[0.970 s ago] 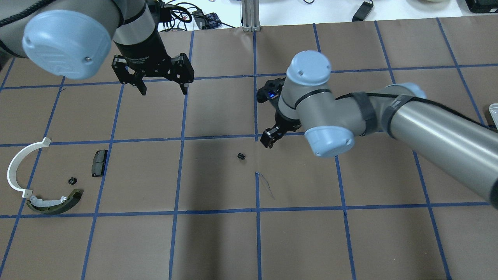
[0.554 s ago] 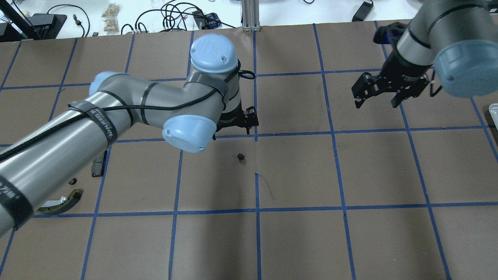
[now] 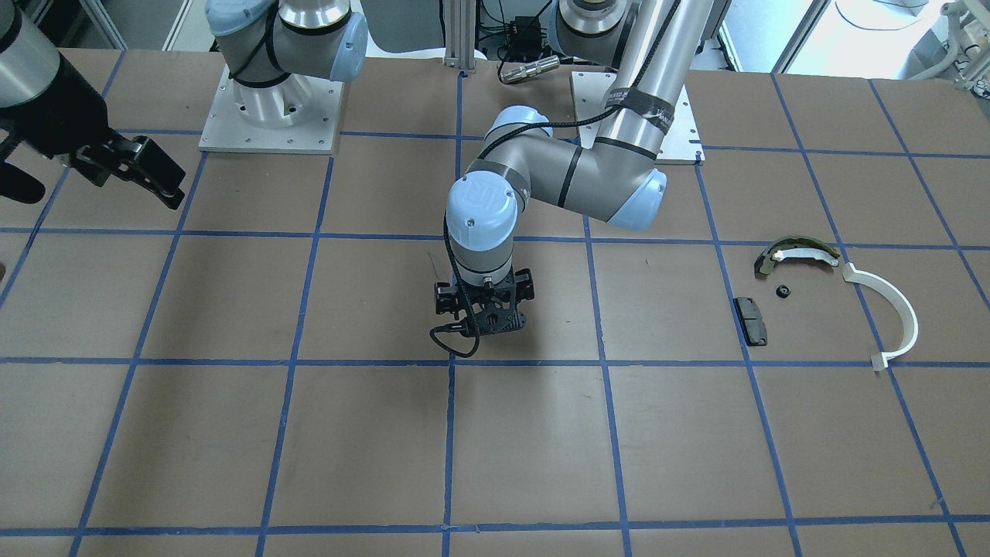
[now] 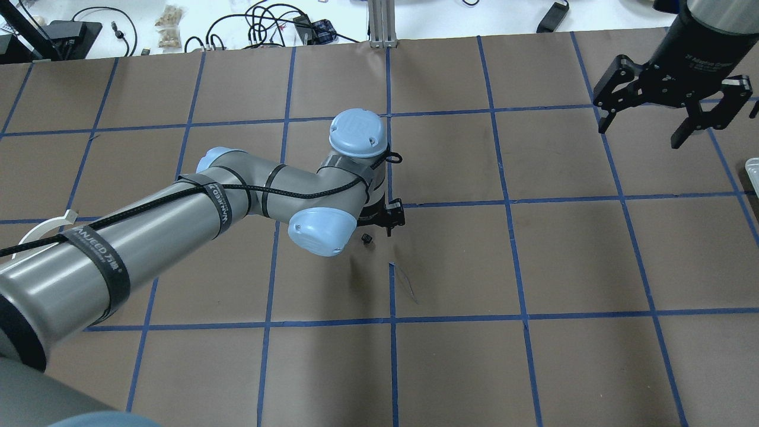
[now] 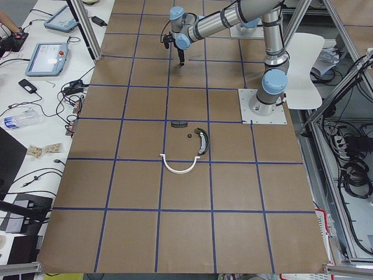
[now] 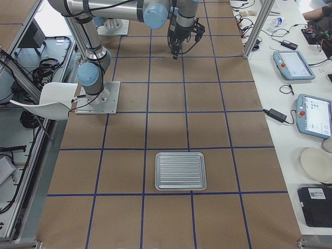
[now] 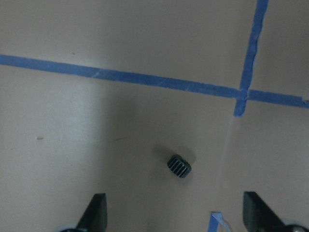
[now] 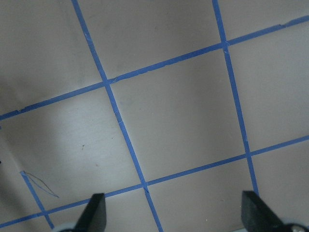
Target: Place bearing gear from tray to pile
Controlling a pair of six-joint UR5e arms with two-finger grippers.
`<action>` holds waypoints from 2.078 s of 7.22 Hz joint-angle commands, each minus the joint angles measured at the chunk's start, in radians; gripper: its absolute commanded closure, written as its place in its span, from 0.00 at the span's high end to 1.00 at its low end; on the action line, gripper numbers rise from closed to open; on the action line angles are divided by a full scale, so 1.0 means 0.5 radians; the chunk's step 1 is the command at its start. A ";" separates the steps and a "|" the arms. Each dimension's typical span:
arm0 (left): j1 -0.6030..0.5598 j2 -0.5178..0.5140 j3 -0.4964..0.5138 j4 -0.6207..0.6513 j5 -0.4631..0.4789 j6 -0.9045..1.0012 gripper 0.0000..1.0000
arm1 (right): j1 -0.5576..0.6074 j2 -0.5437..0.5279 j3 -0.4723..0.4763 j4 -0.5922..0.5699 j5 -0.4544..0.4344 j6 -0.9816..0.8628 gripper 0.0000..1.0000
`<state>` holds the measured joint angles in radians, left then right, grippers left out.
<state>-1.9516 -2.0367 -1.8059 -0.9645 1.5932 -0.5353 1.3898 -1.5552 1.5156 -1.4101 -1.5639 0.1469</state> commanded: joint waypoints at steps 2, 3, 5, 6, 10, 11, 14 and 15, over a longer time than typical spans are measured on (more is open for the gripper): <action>-0.030 -0.022 -0.002 0.052 0.001 0.021 0.06 | 0.211 -0.022 -0.003 0.013 -0.017 0.272 1.00; -0.030 -0.004 -0.005 0.045 0.001 0.021 0.00 | 0.266 -0.028 0.021 0.010 -0.023 0.289 1.00; -0.033 -0.010 -0.008 0.042 0.004 0.027 0.00 | 0.276 -0.025 0.092 -0.005 -0.020 0.283 1.00; -0.030 0.008 -0.027 0.042 0.004 0.027 0.00 | 0.276 -0.028 0.107 -0.015 -0.020 0.280 1.00; 0.205 0.253 0.212 -0.444 0.026 0.189 0.00 | 0.276 -0.062 0.110 -0.012 -0.023 0.289 1.00; 0.440 0.305 0.255 -0.564 0.029 0.424 0.00 | 0.273 -0.065 0.126 -0.012 -0.026 0.289 1.00; 1.143 0.346 0.188 -0.633 0.160 1.126 0.00 | 0.267 -0.089 0.144 -0.009 -0.023 0.243 1.00; 1.327 0.346 0.182 -0.605 0.270 1.478 0.00 | 0.264 -0.120 0.144 -0.005 -0.029 0.237 1.00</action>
<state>-1.4138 -1.8652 -1.7068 -1.2732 1.6731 0.0045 1.5237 -1.6027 1.5886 -1.4145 -1.5734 0.2723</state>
